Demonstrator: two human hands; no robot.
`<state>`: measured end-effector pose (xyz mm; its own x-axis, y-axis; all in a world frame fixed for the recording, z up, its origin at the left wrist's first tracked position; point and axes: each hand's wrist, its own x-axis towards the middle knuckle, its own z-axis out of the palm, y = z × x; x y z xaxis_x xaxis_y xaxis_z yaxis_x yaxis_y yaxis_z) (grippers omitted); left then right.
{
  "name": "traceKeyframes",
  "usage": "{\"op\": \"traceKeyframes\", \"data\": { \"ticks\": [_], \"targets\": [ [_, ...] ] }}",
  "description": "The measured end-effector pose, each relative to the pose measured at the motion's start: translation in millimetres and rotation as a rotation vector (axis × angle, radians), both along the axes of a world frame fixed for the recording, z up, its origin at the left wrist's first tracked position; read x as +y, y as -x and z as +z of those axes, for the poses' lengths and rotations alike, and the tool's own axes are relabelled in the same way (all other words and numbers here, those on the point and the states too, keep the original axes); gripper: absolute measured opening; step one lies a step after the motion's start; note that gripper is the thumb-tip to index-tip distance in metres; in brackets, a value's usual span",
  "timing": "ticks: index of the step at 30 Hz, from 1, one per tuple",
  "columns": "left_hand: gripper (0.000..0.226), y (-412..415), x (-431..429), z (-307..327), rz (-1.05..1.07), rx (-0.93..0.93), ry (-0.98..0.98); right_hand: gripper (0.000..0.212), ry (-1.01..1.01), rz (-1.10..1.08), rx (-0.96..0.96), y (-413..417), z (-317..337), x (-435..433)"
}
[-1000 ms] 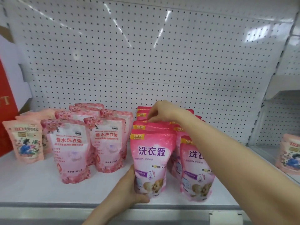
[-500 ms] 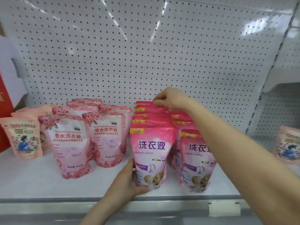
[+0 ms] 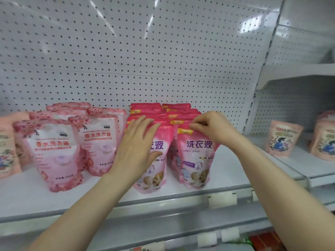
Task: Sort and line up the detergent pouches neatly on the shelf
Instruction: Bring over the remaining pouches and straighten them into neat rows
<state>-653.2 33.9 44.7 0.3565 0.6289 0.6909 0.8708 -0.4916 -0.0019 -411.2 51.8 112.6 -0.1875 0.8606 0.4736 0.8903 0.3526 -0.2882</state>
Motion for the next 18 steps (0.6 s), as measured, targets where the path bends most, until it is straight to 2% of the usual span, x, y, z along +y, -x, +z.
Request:
{"op": "traceKeyframes", "data": {
  "ticks": [6, 18],
  "targets": [
    [0.083, -3, 8, 4, 0.04, 0.055, 0.011, 0.018, 0.031, 0.098, 0.108, 2, -6, 7],
    [0.079, -4, 4, 6, 0.094, 0.088, -0.003, 0.025, -0.093, 0.017, -0.13, 7, -16, 8]
  ]
}}
